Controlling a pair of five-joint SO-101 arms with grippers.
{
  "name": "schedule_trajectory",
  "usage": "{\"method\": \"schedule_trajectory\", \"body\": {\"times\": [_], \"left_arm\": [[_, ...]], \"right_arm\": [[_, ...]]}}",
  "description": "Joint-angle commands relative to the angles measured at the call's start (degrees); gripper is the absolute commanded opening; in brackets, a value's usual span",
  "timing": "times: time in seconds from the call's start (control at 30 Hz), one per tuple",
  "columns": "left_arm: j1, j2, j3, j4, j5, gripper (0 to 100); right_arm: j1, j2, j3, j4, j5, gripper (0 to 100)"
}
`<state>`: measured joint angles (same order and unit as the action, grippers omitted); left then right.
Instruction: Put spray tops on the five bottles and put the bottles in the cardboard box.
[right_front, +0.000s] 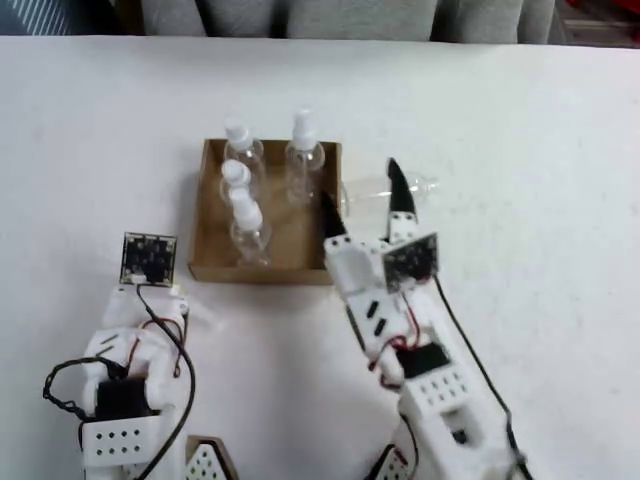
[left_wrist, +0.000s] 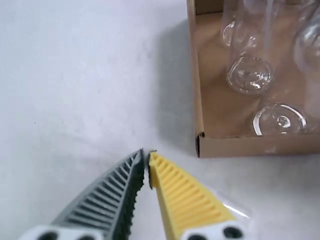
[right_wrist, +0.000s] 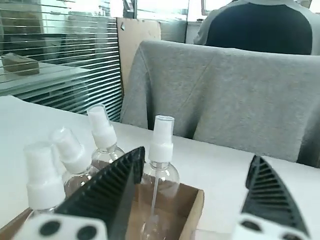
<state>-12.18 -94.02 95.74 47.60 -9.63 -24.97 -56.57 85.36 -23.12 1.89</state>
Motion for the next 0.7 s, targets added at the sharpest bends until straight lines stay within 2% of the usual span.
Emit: {"method": "schedule_trajectory", "body": {"times": [0.0, 0.17, 0.27, 0.37, 0.47, 0.67], "left_arm": [[0.84, -0.66, -0.62, -1.85, -0.7, 2], [0.84, -0.66, -0.62, -1.85, -0.7, 2], [0.75, -0.66, -0.62, -1.76, -0.7, 2], [0.75, -0.66, -0.53, -1.76, -0.7, 2], [0.75, -0.66, -0.09, -1.76, -0.7, 2], [0.75, -0.66, 0.26, -1.76, -0.7, 2]], "right_arm": [[4.18, -25.27, 1.14, 23.69, -7.56, 27.9], [7.52, -47.96, 0.79, 49.27, -11.87, 27.9], [10.42, -44.18, -2.2, 56.48, -12.57, 27.9], [16.13, -41.36, -3.43, 61.23, -18.55, 27.9], [19.38, -41.27, -3.43, 65.45, -20.57, 26.6], [21.76, -41.27, -3.43, 74.77, -20.22, 4.3]]}}
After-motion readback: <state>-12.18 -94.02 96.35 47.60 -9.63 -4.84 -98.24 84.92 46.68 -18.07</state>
